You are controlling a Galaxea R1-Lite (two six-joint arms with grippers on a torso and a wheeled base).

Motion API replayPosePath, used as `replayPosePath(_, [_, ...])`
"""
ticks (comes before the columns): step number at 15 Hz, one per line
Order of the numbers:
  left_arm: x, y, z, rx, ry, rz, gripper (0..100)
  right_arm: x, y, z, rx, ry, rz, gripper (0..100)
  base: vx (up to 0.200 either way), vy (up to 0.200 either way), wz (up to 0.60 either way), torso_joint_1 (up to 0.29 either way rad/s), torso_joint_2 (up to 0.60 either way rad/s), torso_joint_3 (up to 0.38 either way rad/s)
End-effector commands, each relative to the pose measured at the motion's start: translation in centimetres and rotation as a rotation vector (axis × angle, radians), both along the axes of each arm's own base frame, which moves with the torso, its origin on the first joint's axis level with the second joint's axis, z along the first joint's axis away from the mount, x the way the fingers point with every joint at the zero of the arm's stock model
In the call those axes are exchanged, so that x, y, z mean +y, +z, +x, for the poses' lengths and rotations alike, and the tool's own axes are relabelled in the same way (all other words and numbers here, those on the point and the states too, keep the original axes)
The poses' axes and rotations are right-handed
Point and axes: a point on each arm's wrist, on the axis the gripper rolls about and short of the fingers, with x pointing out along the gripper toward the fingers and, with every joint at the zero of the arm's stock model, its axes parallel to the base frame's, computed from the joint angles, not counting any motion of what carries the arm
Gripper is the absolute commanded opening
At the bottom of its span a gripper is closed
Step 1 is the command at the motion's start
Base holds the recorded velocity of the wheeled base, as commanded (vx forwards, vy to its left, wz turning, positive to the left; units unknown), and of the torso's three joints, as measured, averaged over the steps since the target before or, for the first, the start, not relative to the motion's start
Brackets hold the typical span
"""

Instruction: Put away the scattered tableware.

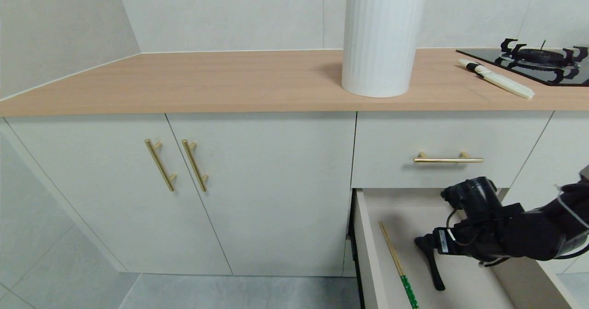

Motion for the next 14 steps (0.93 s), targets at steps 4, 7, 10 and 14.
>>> replayPosePath(4, [0.0, 0.0, 0.0, 0.000, 0.000, 0.003, 100, -0.2, 9.9, -5.6, -0.201, 0.073, 0.041, 100, 0.000, 0.000, 0.00, 0.000, 0.00, 0.000])
replayPosePath(7, [0.0, 0.0, 0.0, 0.002, 0.000, 0.001, 100, -0.2, 10.7, -6.7, -0.206, 0.100, 0.030, 100, 0.000, 0.000, 0.00, 0.000, 0.00, 0.000])
replayPosePath(10, [0.0, 0.0, 0.0, 0.002, 0.000, 0.000, 100, -0.2, 10.8, -6.8, -0.202, 0.108, 0.022, 100, 0.000, 0.000, 0.00, 0.000, 0.00, 0.000])
replayPosePath(14, [0.0, 0.0, 0.0, 0.002, 0.000, 0.001, 100, -0.2, 10.6, -7.0, -0.193, 0.110, 0.017, 100, -0.050, 0.000, 0.00, 0.001, 0.00, -0.002])
